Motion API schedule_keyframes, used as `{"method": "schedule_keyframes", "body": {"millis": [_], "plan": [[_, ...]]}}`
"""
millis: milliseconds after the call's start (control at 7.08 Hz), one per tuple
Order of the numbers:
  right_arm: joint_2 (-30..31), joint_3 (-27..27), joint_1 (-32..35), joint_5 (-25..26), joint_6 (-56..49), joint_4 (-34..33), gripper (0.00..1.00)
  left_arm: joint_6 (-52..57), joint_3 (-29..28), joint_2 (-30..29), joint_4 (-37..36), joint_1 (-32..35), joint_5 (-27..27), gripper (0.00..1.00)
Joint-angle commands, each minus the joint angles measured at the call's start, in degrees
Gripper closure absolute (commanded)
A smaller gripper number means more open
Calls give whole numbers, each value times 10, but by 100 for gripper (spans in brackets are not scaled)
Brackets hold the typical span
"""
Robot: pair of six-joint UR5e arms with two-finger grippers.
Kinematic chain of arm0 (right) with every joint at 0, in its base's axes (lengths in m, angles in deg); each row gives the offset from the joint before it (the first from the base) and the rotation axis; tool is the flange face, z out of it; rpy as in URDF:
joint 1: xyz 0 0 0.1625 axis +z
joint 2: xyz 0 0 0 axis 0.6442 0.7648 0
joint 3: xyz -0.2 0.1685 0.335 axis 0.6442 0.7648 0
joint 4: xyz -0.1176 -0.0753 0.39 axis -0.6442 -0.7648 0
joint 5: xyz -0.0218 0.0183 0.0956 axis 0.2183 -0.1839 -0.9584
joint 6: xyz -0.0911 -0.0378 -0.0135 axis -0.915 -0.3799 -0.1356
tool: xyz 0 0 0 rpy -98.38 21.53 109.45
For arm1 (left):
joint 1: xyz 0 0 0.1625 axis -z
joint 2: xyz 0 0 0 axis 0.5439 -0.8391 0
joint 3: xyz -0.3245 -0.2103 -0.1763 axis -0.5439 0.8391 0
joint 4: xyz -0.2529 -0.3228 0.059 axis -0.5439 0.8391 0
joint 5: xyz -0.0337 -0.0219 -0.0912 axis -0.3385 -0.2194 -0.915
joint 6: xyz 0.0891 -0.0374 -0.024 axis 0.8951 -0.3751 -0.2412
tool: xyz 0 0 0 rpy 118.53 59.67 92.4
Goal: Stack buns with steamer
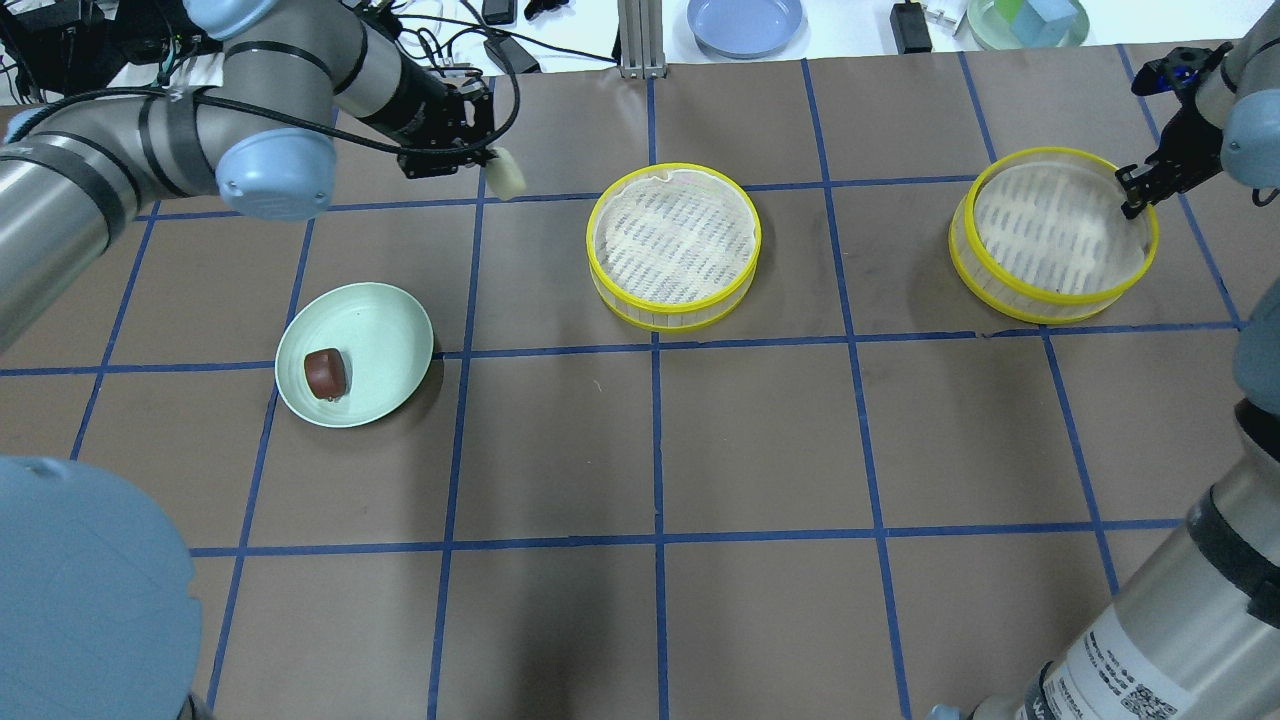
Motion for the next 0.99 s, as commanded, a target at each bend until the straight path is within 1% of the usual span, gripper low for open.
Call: {"method": "schedule_keyframes", "body": {"millis": [0,141,283,424,565,848], "plan": [[33,0,16,-3,32,39,100,-44,14,-38,-46,53,-14,100],[47,0,32,-2,41,43,100,-48,16,-54,-70,69,-12,100],[55,0,38,-2,63,53,100,-51,19,-64,-79,71,-9,95],[58,0,40,-2,66,56,100,-47,27,-71,-80,71,-8,4],[72,0,56,1,87,66,100,-51,27,-71,-80,76,-15,0],[79,-2,70,-1,100,74,100,-53,23,-60,-78,76,-16,0]]}}
